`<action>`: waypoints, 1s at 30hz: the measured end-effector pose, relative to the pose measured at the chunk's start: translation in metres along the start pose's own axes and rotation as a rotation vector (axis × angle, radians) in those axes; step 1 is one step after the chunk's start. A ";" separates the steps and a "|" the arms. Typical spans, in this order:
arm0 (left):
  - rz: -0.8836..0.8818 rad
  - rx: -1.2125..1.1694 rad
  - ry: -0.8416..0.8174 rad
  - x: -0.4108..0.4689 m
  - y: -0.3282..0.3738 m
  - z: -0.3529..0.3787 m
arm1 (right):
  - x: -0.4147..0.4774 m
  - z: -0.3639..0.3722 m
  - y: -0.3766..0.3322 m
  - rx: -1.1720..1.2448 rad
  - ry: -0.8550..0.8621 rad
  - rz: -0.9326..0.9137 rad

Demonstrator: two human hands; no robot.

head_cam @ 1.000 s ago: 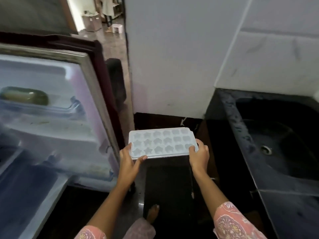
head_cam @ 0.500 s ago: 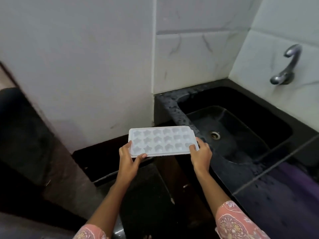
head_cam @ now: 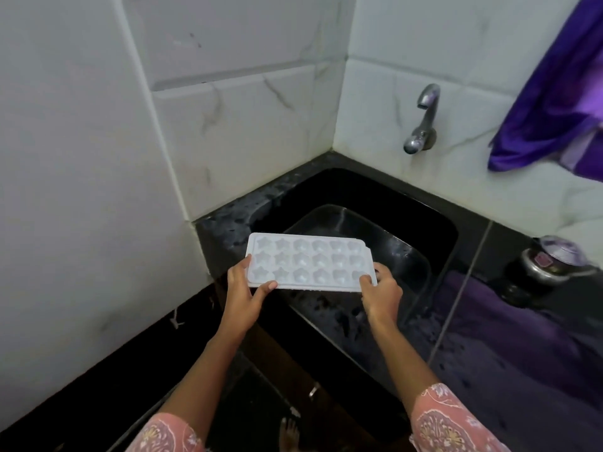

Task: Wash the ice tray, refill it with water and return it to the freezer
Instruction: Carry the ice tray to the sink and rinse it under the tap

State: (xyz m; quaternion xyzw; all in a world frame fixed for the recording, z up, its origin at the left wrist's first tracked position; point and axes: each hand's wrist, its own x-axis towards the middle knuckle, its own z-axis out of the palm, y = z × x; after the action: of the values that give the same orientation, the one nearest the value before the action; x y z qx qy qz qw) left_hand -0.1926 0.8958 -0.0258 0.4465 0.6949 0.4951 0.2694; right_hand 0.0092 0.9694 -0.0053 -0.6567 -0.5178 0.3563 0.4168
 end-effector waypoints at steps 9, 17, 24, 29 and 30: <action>0.021 -0.063 -0.212 0.110 0.022 0.069 | 0.089 -0.006 0.006 0.060 0.177 0.121; -0.291 -0.533 -0.297 0.172 0.045 0.125 | 0.142 -0.013 0.016 0.078 0.261 0.191; -0.523 -0.681 -0.404 0.224 0.062 0.154 | 0.172 -0.016 0.020 0.092 0.308 0.228; -0.558 -0.726 -0.455 0.250 0.065 0.168 | 0.186 -0.018 0.016 0.053 0.265 0.288; -0.555 -0.724 -0.458 0.255 0.065 0.171 | 0.188 -0.019 0.014 0.028 0.252 0.316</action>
State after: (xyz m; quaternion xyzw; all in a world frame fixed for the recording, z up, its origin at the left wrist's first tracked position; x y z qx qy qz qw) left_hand -0.1462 1.2056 -0.0106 0.2204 0.4945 0.5033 0.6735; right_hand 0.0713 1.1478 -0.0172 -0.7633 -0.3470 0.3393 0.4265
